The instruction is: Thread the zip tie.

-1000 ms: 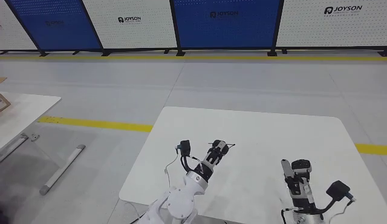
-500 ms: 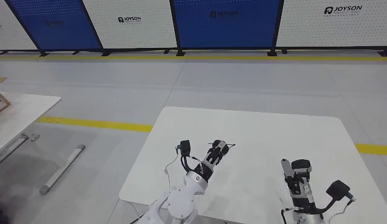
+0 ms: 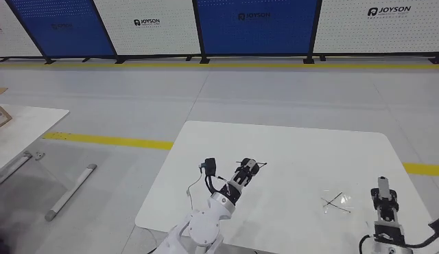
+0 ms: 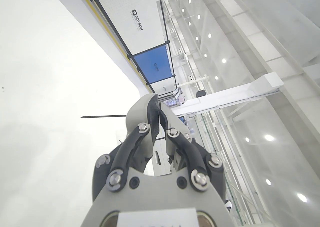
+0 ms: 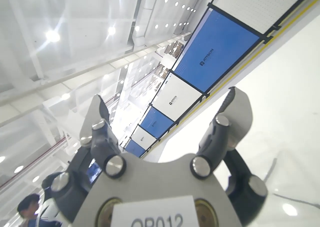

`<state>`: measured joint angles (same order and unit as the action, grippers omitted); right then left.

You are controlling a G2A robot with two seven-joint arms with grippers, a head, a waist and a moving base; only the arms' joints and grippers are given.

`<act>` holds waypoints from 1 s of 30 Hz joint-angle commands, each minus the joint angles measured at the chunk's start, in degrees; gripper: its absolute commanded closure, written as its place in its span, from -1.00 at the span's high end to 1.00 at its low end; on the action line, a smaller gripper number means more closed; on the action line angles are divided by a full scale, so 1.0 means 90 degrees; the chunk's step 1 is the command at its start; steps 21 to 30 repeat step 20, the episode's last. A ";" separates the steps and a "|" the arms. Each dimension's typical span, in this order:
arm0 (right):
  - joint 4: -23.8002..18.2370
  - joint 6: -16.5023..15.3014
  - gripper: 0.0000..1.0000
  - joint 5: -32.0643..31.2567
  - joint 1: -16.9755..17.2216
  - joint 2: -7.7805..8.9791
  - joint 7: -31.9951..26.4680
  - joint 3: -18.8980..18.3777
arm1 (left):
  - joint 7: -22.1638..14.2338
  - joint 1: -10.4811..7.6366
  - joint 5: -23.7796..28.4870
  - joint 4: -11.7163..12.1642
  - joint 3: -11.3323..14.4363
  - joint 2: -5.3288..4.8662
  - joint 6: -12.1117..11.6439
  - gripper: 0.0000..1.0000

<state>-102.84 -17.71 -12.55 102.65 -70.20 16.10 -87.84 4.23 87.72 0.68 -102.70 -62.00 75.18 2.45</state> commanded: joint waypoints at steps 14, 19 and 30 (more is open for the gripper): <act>0.0009 0.1101 1.00 -0.0358 -0.0137 0.0055 -0.1045 -0.0346 | -0.0167 -0.0051 -0.0090 0.0049 0.0011 -0.0007 0.0231 -1.00; 0.0009 0.1101 1.00 -0.0358 -0.0137 0.0055 -0.1045 -0.0346 | -0.0167 -0.0051 -0.0090 0.0049 0.0011 -0.0007 0.0231 -1.00; 0.0009 0.1101 1.00 -0.0358 -0.0137 0.0055 -0.1045 -0.0346 | -0.0167 -0.0051 -0.0090 0.0049 0.0011 -0.0007 0.0231 -1.00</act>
